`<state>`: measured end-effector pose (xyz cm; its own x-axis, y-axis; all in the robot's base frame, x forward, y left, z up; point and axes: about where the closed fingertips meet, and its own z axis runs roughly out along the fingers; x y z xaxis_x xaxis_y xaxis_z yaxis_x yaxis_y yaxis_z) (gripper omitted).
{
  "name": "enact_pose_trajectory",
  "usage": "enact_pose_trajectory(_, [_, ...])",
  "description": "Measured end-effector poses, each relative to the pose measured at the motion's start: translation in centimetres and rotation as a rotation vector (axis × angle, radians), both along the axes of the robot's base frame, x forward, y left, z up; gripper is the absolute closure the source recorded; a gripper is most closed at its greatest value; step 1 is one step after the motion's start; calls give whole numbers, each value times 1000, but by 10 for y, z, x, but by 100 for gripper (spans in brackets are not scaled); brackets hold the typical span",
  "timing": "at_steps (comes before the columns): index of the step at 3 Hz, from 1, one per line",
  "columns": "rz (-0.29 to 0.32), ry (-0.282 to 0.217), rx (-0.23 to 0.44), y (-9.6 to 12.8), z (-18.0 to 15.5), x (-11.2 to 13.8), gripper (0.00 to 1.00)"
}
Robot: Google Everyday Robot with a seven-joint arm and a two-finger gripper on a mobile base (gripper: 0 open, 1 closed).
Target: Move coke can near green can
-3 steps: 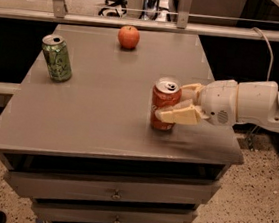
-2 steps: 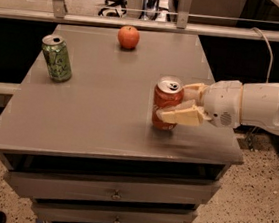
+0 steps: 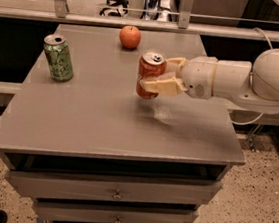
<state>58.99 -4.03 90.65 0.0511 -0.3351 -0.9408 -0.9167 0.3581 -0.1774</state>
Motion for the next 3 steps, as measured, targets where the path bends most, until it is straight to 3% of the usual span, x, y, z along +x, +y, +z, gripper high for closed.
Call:
enact_pose_trajectory(2, [99, -39, 70, 70, 2, 83, 100])
enact_pose_trajectory(3, [183, -35, 92, 112, 2, 103, 100])
